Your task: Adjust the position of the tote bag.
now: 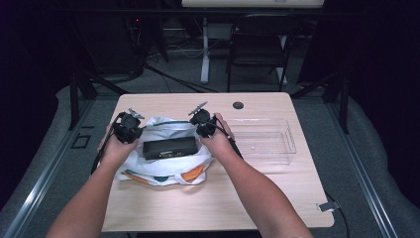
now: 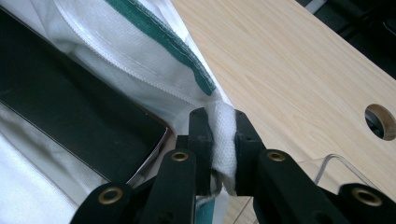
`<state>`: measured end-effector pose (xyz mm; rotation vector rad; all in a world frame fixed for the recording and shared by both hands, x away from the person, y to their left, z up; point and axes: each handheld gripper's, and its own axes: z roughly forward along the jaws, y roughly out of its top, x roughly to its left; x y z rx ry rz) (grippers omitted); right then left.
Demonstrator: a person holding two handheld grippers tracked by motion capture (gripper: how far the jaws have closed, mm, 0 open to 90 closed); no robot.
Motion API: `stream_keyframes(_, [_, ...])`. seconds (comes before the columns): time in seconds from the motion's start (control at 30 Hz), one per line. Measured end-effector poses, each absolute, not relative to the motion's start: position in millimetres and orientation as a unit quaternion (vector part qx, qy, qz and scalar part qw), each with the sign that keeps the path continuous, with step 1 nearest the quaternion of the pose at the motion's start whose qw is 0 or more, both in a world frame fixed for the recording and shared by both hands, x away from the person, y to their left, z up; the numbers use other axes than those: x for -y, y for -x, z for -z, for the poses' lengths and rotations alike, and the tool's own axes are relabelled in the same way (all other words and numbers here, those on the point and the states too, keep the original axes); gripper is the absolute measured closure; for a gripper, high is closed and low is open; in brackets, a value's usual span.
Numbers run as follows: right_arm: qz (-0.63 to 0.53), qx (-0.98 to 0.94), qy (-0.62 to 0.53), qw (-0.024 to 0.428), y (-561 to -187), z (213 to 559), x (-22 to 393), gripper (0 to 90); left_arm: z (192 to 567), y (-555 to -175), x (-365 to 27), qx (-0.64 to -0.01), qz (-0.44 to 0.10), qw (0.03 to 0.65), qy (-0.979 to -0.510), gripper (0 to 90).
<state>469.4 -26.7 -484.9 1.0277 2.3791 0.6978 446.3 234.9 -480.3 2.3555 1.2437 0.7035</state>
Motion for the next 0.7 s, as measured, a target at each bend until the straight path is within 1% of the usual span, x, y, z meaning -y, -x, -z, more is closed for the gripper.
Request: stream_keyframes(0.7, [-0.237,-0.865,-0.391,0.207,-481,497,26,81.6,491,-456,-235,-0.458,-0.229,0.191,-0.838,88.5])
